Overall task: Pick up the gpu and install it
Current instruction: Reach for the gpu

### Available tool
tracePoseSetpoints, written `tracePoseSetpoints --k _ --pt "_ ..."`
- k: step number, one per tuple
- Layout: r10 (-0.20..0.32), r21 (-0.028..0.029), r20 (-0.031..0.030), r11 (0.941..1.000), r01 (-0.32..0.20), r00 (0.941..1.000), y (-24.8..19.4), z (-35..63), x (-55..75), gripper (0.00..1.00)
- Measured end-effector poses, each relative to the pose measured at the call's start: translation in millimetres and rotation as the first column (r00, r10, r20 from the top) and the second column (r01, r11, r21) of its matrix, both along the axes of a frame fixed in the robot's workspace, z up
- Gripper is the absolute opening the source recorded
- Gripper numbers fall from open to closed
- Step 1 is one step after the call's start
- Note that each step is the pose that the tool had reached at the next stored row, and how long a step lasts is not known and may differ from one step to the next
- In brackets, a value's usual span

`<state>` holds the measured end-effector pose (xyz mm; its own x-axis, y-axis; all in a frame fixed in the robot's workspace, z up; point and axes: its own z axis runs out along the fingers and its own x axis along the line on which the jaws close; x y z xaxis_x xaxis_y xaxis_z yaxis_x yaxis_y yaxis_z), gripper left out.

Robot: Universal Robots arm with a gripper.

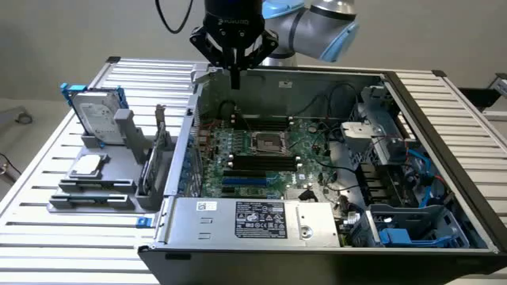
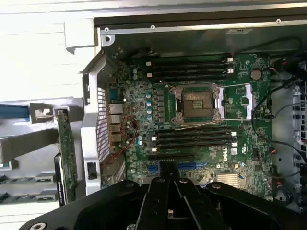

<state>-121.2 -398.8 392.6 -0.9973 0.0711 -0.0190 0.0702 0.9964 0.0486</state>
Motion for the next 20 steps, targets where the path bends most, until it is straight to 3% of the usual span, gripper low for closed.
tracePoseSetpoints --k 8,11,16,20 --pt "0.0 -0.0001 -0.0003 1.0 0.0 1.0 0.0 0.0 -1.0 0.11" --pt "0.0 -0.0001 -0.0045 1.0 0.0 1.0 0.0 0.0 -10.9 0.11" --pt "0.0 0.0 -0.0211 1.0 0.0 0.9998 0.0 -0.5 -33.2 0.11" --pt "0.0 -0.0009 -0.0403 1.0 0.0 0.9992 0.0 -1.8 -49.9 0.11"
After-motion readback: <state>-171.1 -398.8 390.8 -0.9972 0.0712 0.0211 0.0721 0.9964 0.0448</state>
